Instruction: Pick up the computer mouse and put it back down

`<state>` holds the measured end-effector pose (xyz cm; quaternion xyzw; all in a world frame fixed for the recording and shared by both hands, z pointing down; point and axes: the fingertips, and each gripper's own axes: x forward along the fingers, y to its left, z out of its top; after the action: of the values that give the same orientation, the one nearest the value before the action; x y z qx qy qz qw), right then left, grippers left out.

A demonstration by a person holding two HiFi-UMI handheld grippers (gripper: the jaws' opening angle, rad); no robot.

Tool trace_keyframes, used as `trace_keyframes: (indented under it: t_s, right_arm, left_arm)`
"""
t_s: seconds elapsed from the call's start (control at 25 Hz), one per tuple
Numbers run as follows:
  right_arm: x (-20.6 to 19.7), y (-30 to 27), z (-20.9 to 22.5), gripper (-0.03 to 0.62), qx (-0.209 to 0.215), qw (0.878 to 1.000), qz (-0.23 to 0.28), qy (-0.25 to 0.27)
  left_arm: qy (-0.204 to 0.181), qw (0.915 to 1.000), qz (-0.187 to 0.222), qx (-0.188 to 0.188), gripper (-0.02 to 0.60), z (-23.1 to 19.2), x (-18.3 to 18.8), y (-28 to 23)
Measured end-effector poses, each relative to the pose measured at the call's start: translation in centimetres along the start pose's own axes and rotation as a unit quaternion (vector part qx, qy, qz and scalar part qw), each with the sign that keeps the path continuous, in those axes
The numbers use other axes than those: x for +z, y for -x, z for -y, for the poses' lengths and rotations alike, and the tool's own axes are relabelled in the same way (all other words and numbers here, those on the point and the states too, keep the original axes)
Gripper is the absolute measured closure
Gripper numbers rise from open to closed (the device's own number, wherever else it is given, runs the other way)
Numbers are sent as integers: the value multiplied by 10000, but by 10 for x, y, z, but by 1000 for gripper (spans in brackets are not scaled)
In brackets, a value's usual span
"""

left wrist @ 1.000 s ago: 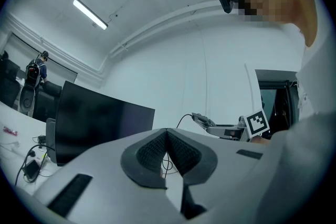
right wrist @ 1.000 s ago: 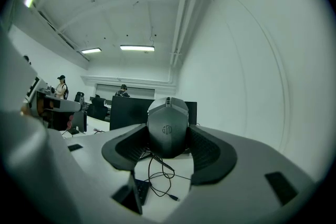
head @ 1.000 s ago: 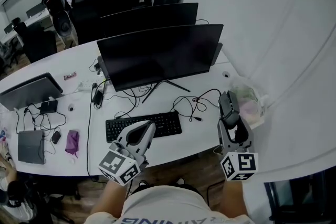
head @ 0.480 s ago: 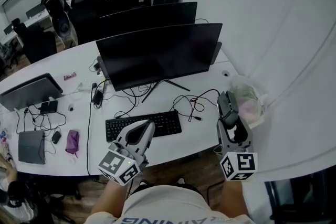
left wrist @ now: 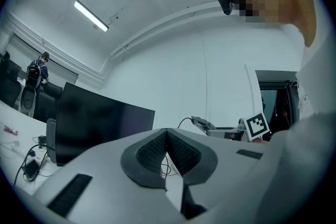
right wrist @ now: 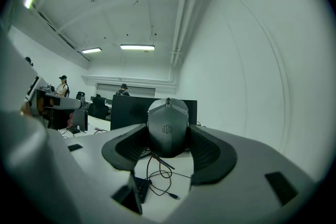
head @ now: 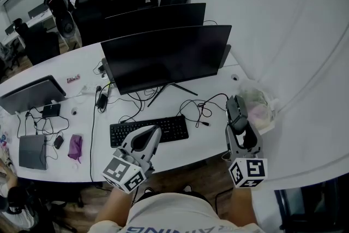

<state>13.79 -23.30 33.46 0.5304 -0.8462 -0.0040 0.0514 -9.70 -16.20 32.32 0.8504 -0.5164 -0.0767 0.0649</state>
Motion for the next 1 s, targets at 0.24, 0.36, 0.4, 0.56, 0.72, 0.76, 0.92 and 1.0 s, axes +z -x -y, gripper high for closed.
trace_keyframes:
  t_s: [0.24, 0.36, 0.4, 0.56, 0.72, 0.76, 0.92, 1.0]
  right_arm:
    - [-1, 1, 0, 329, 9, 10000, -24, 13]
    - [-3, 0, 1, 329, 12, 10000, -50, 2]
    - [-5, -1, 1, 329, 10, 10000, -64, -3]
    - [-13, -3, 4, 329, 0, 9999, -155, -22]
    - [-26, -6, 8, 329, -2, 9995, -303, -24]
    - [-30, -7, 8, 329, 6, 9994, -355, -29]
    - [-50, -11, 13, 329, 20, 9983, -580, -79]
    - [-62, -15, 17, 329, 20, 9975, -696, -120]
  left_arm:
    - [17, 10000, -29, -7, 577, 2, 0, 1]
    - [27, 10000, -46, -2, 577, 2, -2, 0]
    - [32, 10000, -57, -2, 577, 2, -3, 0]
    - [52, 9999, -111, -8, 577, 3, -7, -2]
    - [74, 9998, -168, 9, 577, 4, -12, -3]
    - [79, 9998, -190, 20, 577, 4, -13, -3]
    - [108, 9994, -322, 33, 577, 5, -21, -8]
    - [117, 9992, -387, 31, 577, 5, -26, -11]
